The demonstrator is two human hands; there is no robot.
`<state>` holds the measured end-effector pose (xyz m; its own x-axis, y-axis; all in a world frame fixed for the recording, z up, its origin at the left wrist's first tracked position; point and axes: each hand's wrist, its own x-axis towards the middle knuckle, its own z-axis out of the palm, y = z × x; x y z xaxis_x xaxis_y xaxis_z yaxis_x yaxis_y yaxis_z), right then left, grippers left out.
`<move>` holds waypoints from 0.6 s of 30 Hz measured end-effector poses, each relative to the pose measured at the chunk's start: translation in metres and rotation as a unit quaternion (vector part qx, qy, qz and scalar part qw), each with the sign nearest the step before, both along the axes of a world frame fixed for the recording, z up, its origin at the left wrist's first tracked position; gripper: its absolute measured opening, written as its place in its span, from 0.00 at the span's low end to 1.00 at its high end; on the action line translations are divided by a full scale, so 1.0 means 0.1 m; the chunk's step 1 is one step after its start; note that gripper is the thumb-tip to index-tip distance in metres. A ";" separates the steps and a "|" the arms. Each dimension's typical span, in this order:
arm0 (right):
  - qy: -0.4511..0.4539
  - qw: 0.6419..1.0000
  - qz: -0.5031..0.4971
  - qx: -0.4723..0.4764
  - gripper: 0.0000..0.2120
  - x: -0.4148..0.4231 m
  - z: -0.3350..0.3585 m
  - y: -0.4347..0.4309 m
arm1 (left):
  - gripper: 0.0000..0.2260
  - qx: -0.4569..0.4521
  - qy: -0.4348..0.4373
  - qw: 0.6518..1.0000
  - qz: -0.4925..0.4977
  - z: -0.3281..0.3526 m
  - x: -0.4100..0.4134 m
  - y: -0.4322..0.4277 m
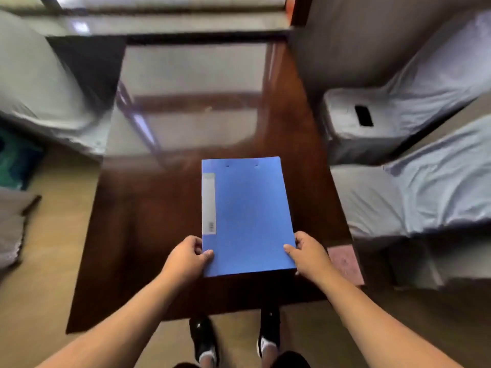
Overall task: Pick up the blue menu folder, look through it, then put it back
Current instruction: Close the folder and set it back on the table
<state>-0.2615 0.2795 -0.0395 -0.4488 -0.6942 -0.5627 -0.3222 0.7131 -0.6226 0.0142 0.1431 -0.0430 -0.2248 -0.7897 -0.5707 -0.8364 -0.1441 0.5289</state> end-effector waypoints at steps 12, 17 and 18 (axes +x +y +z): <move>0.117 0.977 0.090 0.156 0.12 0.24 -0.72 0.78 | 0.12 0.033 -0.127 0.985 -0.108 -0.63 0.12 0.69; 0.208 0.954 0.151 0.155 0.18 0.29 -0.60 0.80 | 0.16 -0.009 -0.167 0.971 -0.174 -0.65 0.06 0.68; 0.214 0.952 0.169 0.137 0.19 0.33 -0.59 0.79 | 0.17 -0.013 -0.169 0.968 -0.184 -0.66 0.03 0.68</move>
<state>-0.2289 0.3588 -0.0980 -0.4551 -0.6928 -0.5593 -0.7446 0.6406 -0.1876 0.0171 0.2114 -0.1093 -0.2984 -0.7065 -0.6417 -0.9542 0.2070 0.2159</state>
